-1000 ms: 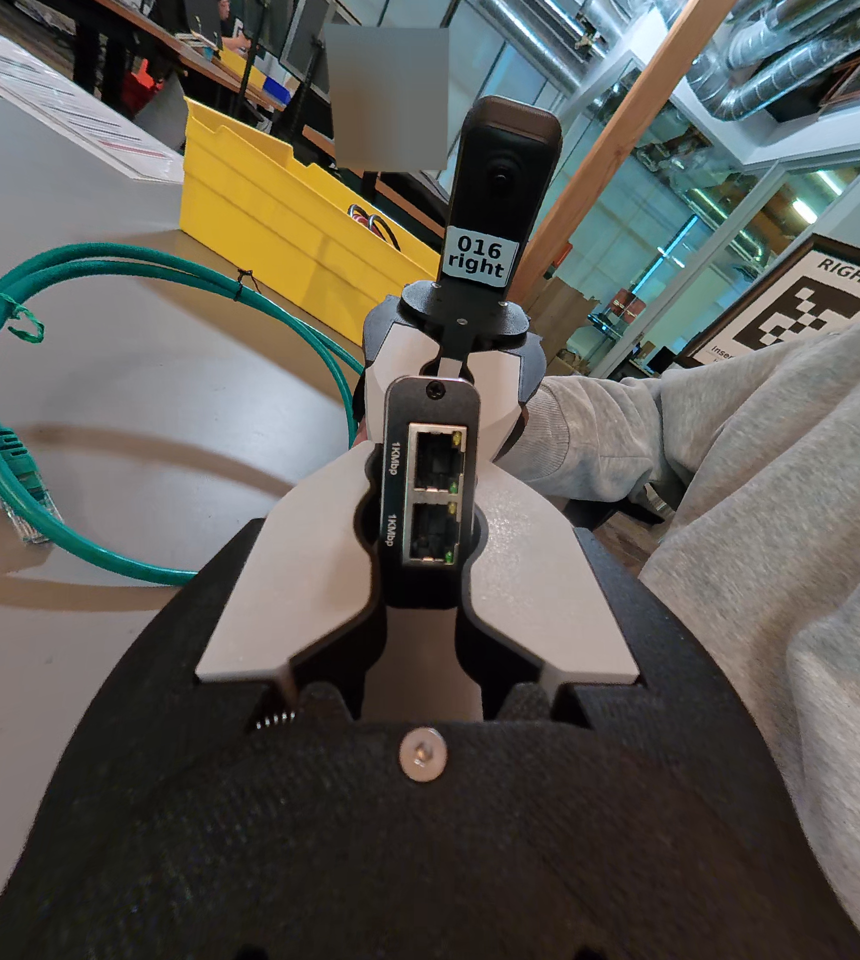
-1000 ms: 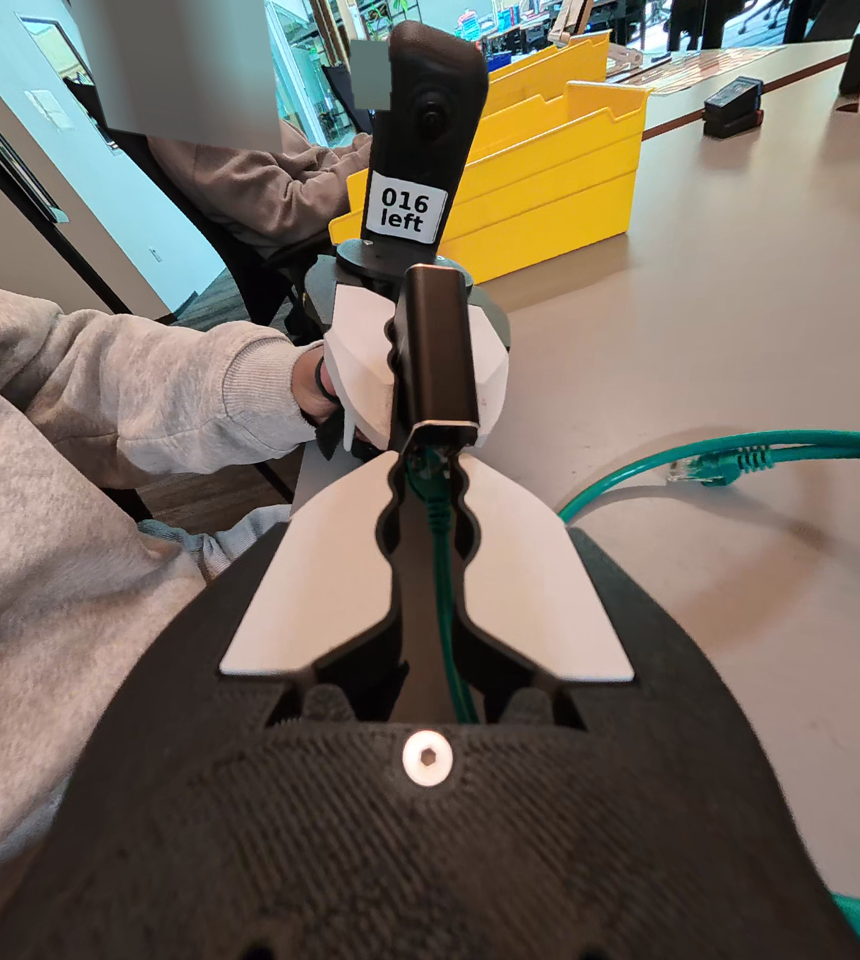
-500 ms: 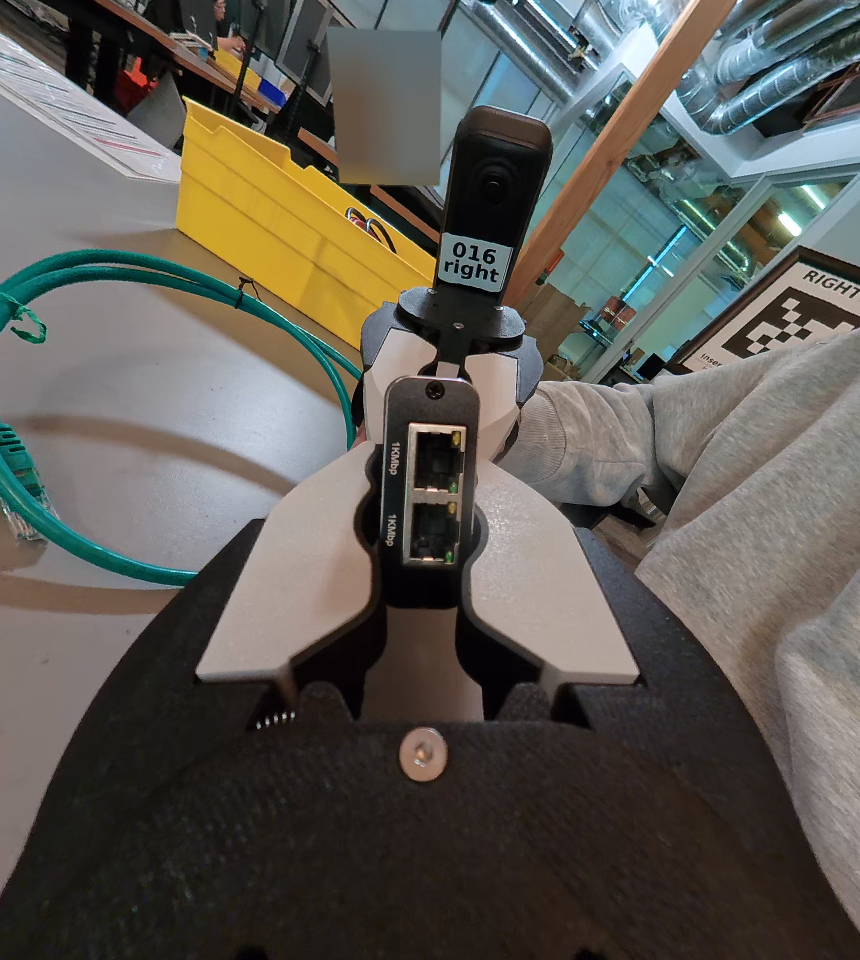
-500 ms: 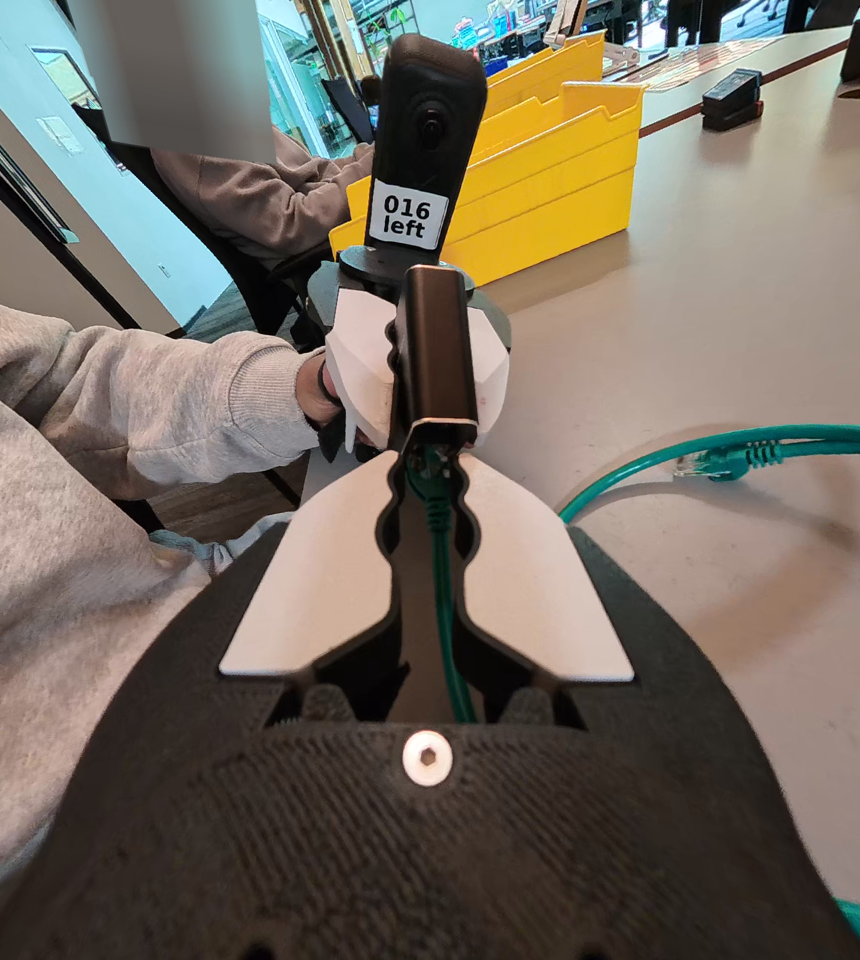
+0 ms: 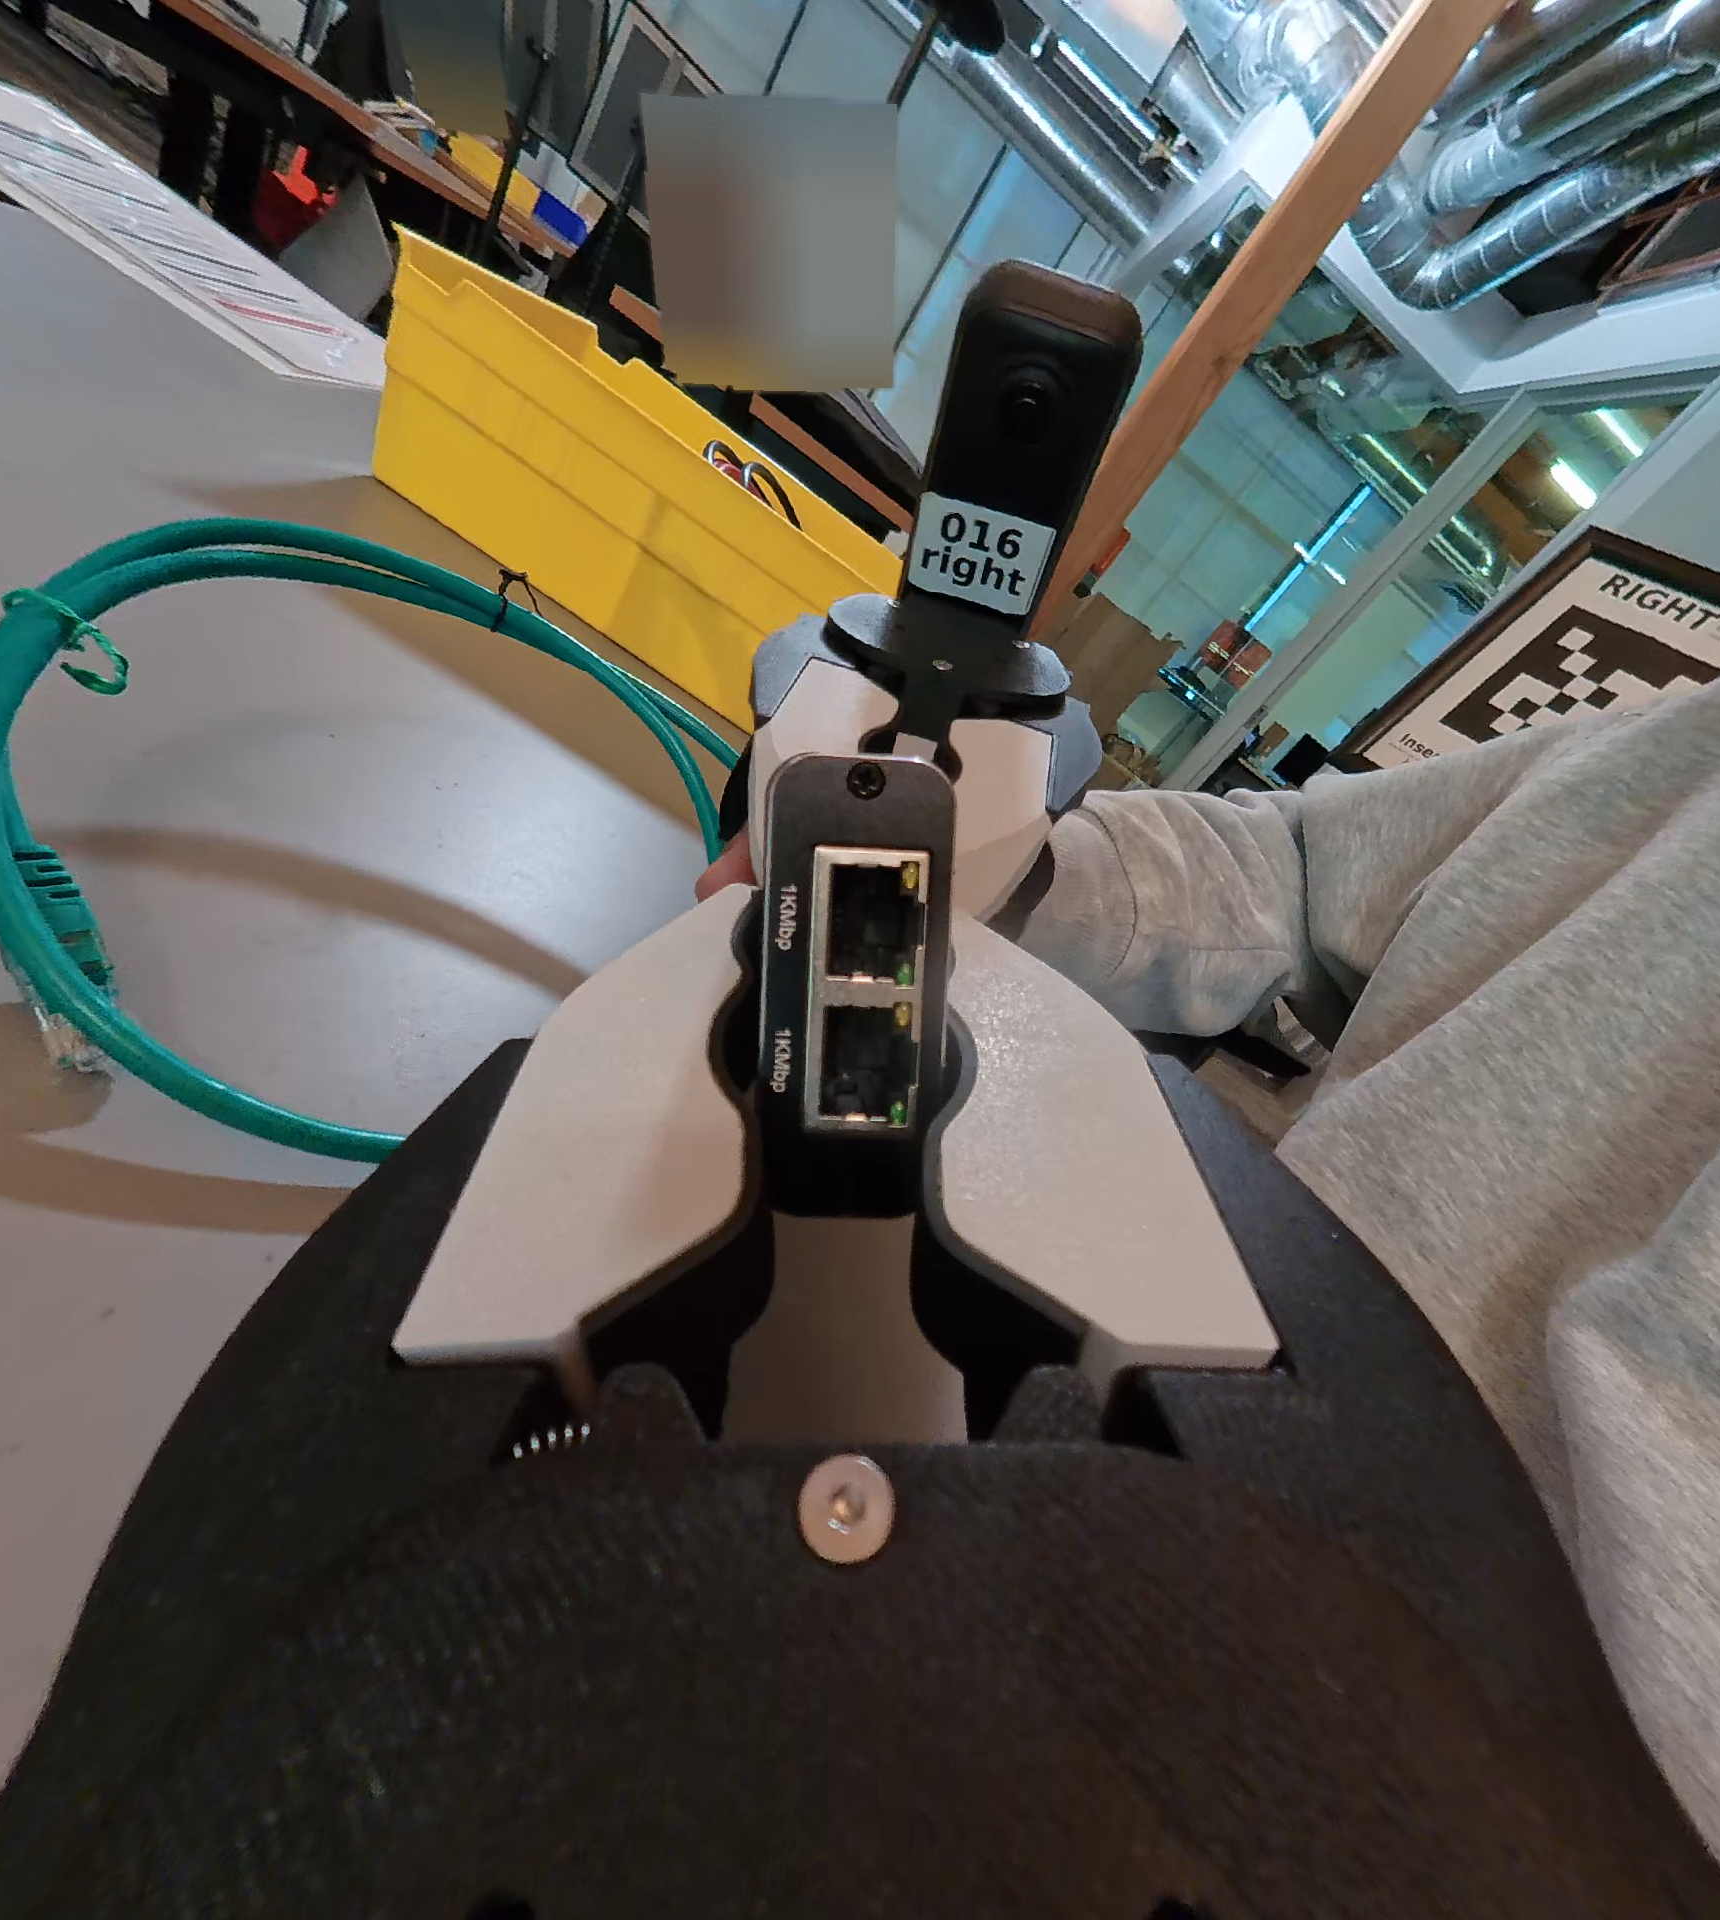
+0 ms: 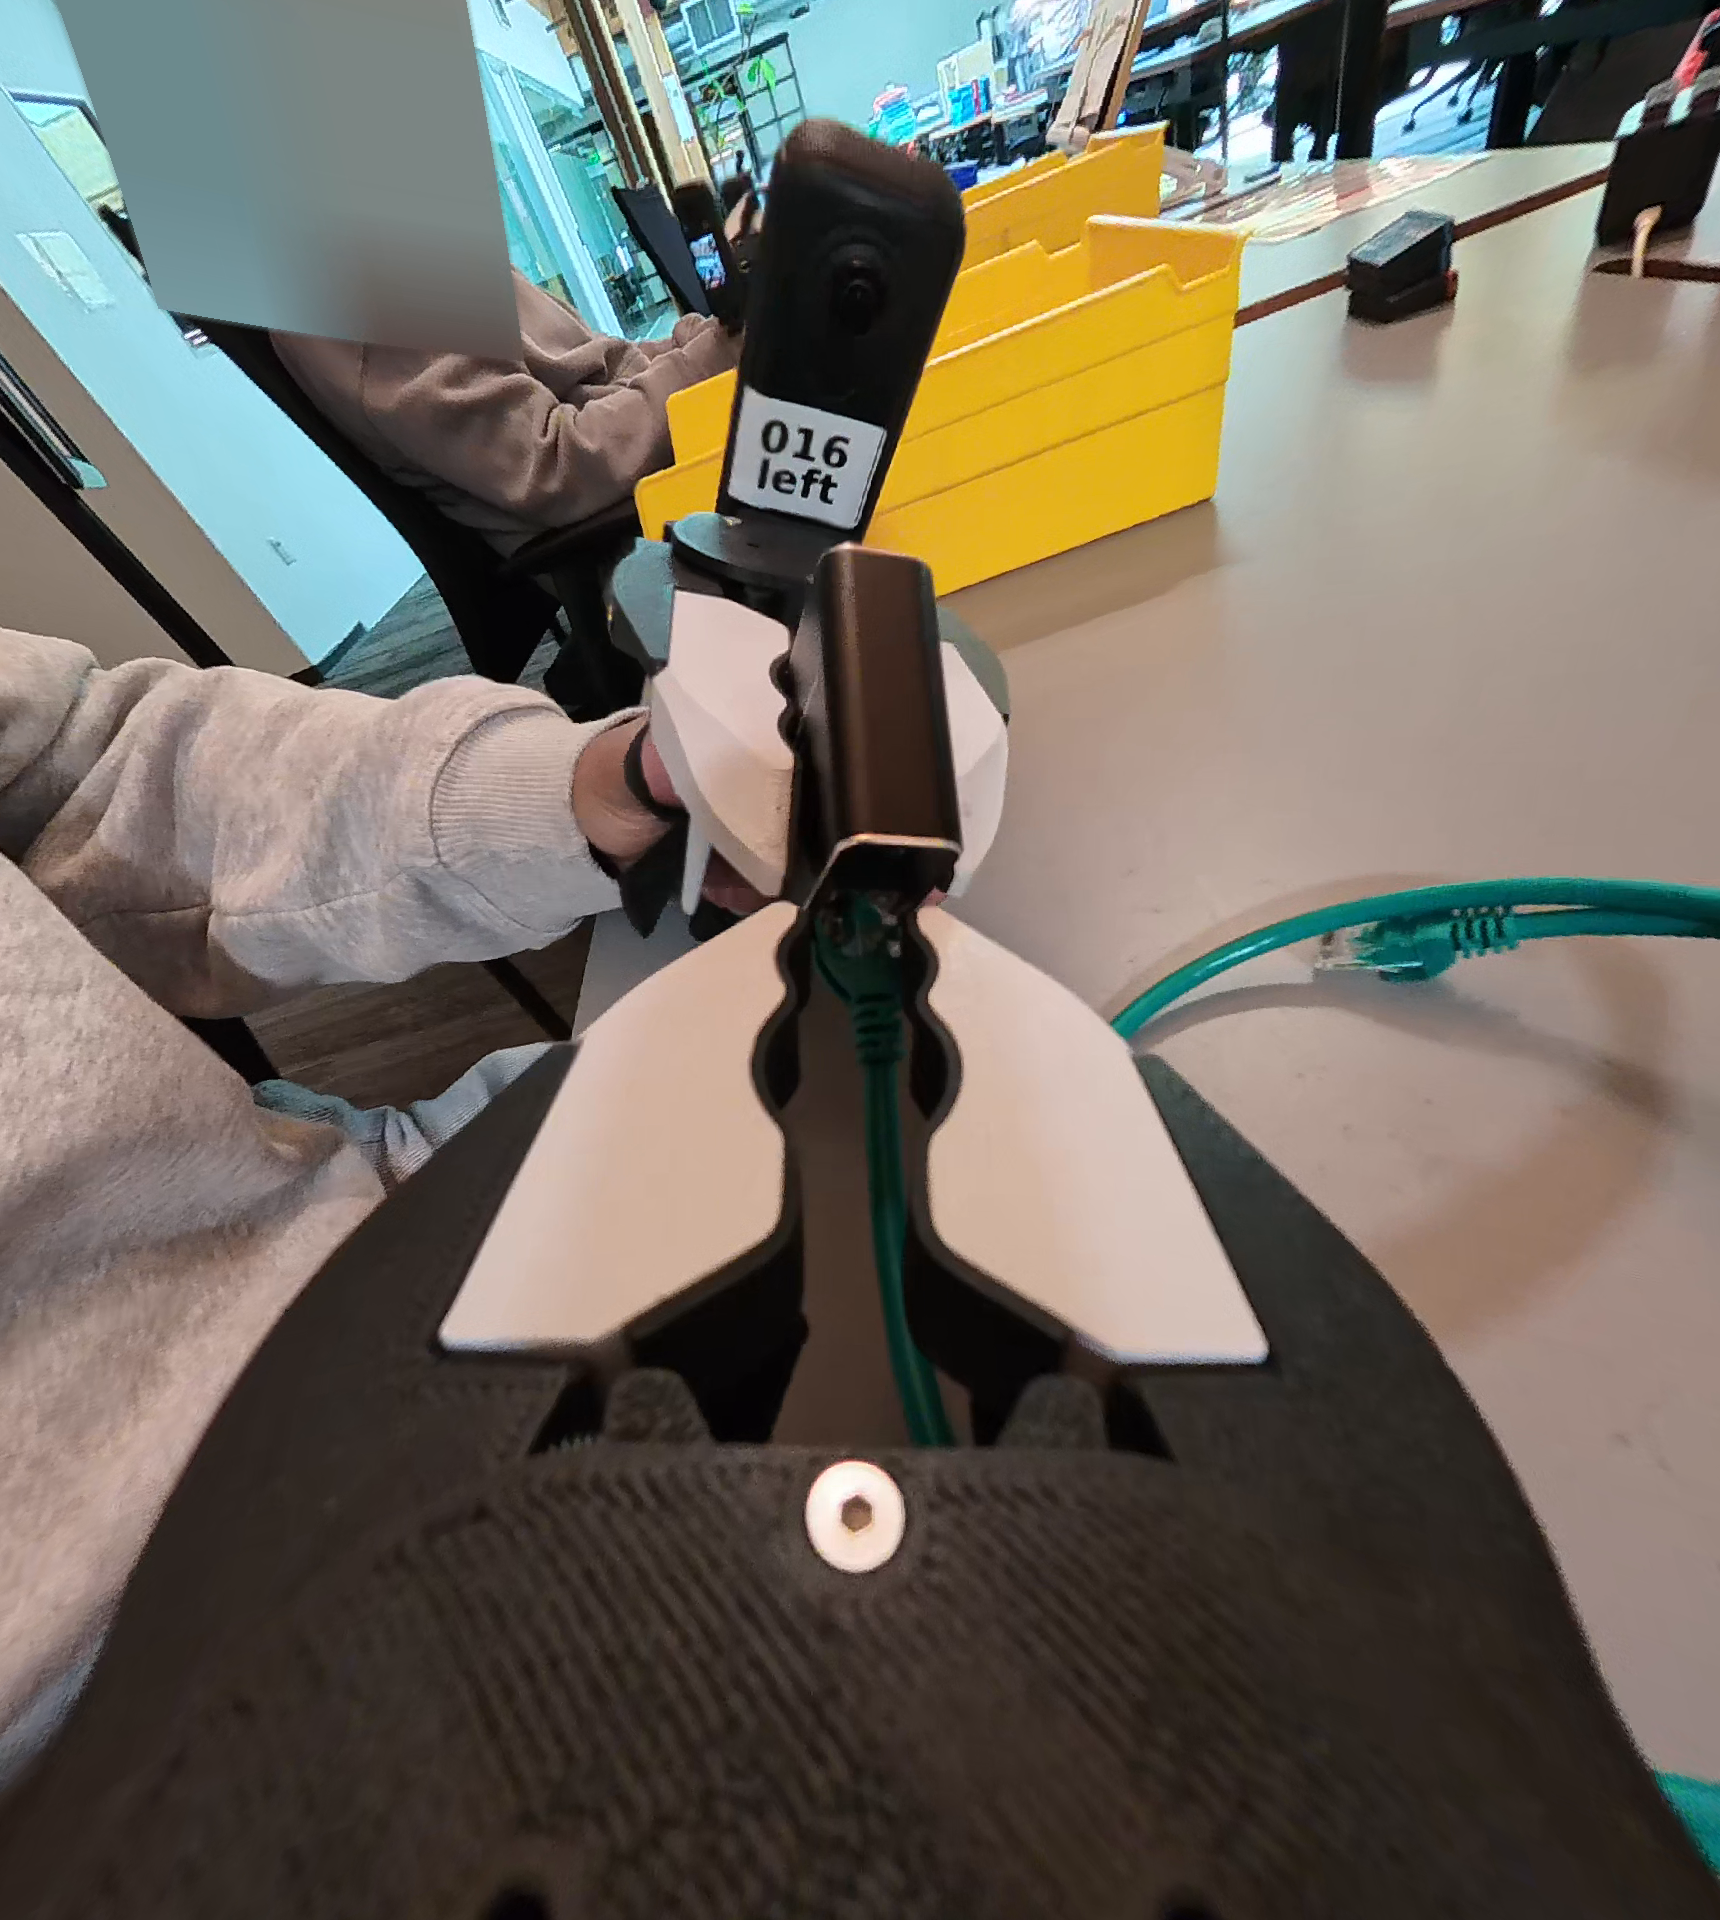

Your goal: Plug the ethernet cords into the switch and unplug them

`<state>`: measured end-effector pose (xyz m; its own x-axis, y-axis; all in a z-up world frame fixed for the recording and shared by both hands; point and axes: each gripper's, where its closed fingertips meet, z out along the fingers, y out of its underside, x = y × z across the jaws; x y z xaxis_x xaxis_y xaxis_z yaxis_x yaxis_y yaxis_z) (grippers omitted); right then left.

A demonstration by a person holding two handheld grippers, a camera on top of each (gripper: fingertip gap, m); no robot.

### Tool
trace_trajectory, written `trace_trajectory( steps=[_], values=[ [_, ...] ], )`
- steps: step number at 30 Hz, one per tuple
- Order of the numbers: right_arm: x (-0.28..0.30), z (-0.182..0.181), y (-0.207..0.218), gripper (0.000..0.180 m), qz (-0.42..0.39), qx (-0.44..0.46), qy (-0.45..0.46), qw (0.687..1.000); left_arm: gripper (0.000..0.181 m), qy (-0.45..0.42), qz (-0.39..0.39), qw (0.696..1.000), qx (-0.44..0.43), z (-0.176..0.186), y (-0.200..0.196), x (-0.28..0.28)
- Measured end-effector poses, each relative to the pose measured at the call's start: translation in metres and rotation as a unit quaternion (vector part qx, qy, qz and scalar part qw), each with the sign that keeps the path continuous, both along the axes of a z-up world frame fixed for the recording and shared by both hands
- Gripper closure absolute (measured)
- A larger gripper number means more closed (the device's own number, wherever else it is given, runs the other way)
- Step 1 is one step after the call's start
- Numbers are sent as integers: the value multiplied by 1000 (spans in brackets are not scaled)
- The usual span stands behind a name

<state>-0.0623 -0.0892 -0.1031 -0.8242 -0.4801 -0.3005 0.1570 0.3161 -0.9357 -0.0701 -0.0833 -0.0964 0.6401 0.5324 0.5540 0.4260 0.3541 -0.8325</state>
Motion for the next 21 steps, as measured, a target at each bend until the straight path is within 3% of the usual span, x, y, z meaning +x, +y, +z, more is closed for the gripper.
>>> trace_trajectory(
  steps=[9, 21],
  values=[
    [-39, 31, 4, 158, -88, -77, -48, 992, 154, 2, 29, 1000, 7, 1, -8, -4],
    [-11, 4, -2, 158, -82, -13, 116, 990, 154, 7, 36, 999, -6, 1, -7, -4]
  ],
)
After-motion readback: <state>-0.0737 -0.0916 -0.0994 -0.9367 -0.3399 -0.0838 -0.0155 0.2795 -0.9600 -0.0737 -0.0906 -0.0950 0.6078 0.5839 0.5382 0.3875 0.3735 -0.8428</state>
